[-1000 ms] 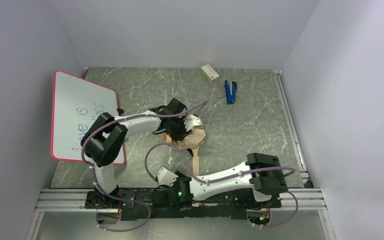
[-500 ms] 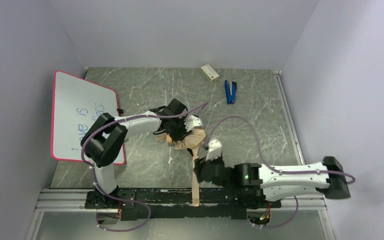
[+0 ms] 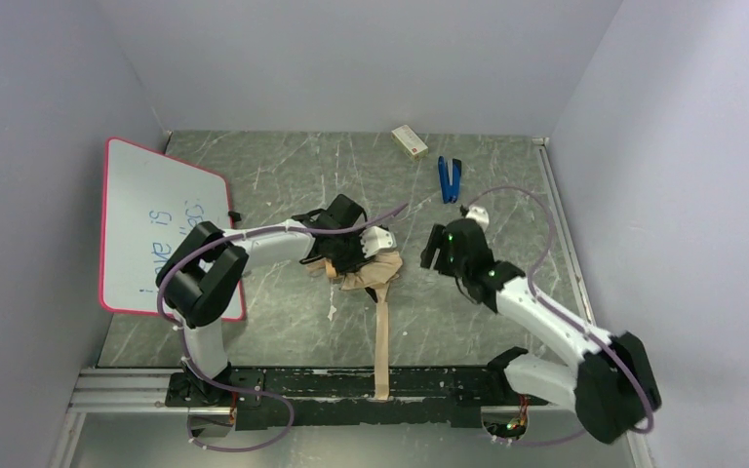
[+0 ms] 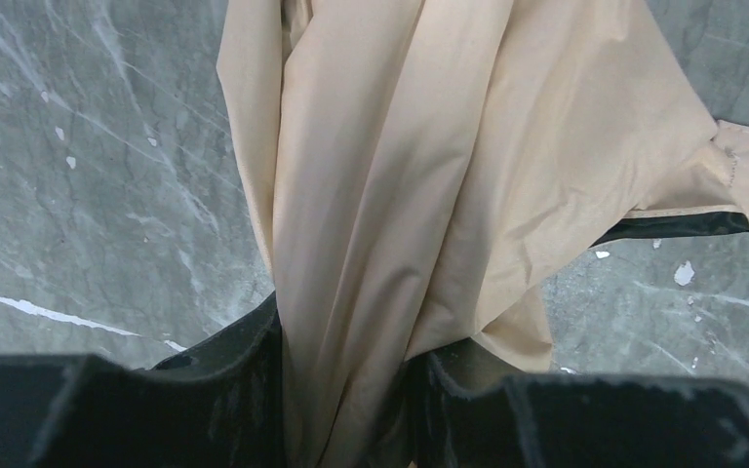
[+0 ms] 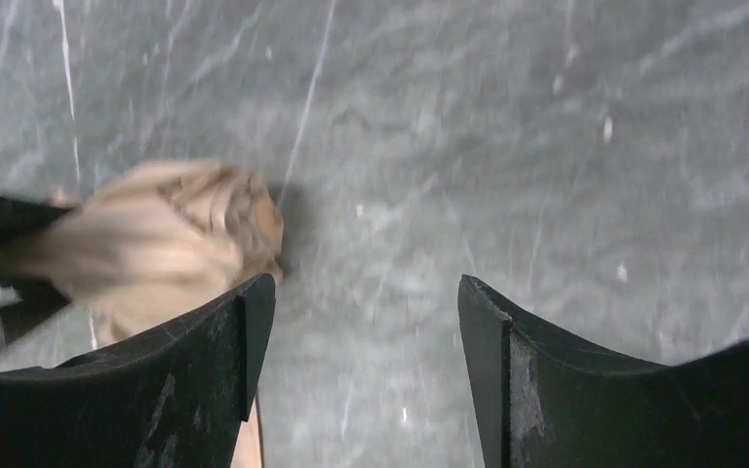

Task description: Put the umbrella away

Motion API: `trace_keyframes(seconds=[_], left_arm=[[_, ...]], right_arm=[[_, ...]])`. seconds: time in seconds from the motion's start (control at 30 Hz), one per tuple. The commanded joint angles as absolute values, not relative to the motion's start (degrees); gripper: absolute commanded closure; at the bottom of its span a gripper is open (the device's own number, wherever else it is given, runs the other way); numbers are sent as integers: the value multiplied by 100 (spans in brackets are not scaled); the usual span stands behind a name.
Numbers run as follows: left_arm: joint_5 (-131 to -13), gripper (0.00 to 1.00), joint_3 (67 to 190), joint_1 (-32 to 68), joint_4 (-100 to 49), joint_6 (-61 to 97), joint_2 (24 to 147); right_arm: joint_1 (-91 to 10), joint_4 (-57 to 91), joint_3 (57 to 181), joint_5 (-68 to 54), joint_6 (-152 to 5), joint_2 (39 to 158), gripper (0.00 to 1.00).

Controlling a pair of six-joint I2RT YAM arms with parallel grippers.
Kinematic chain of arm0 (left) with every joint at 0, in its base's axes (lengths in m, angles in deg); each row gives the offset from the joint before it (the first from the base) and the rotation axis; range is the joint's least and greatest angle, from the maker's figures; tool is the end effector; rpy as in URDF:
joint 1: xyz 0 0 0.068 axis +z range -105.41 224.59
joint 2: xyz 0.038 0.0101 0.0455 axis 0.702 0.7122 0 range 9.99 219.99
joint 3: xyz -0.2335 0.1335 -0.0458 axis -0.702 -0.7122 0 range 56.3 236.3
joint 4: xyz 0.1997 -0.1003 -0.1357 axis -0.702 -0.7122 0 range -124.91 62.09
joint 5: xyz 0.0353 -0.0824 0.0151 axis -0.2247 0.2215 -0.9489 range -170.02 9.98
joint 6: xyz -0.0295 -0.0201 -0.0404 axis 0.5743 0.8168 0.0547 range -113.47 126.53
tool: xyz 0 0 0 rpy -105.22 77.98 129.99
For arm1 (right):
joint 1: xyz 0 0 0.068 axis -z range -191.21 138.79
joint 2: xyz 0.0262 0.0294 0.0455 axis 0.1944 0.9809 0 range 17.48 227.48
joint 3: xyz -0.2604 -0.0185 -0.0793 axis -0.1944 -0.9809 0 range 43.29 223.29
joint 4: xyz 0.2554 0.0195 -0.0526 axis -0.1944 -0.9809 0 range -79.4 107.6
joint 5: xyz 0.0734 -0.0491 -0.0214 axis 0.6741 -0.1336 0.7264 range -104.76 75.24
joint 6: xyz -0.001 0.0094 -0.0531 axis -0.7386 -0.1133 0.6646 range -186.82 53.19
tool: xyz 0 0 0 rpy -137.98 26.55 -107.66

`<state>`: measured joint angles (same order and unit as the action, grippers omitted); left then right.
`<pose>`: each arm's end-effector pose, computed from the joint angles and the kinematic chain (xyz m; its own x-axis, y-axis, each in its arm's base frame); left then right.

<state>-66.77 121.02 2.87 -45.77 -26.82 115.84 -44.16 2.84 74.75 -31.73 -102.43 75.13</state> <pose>0.2722 -0.2537 0.1584 -0.1299 0.8326 -0.5385 0.9664 0.2278 0.1191 0.1791 0.1037 0.2115 -0.6423 0.2475 -0.7254 0.0478 0.9575 0.2843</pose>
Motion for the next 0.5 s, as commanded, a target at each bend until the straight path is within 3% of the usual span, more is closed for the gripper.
trace_keyframes(seconds=[0.0, 0.27, 0.47], left_arm=[[-7510, 95, 11757, 255, -4296, -2992, 11835], [-8133, 95, 11480, 11, -3707, -3090, 11778], [-8848, 95, 11152, -418, -3201, -3287, 11855]], right_arm=[[-3482, 1635, 8239, -1611, -9379, 8645, 27], [-3113, 2888, 9325, -761, -7771, 10222, 28], [-2824, 2417, 10307, 510, -6092, 11032, 27]])
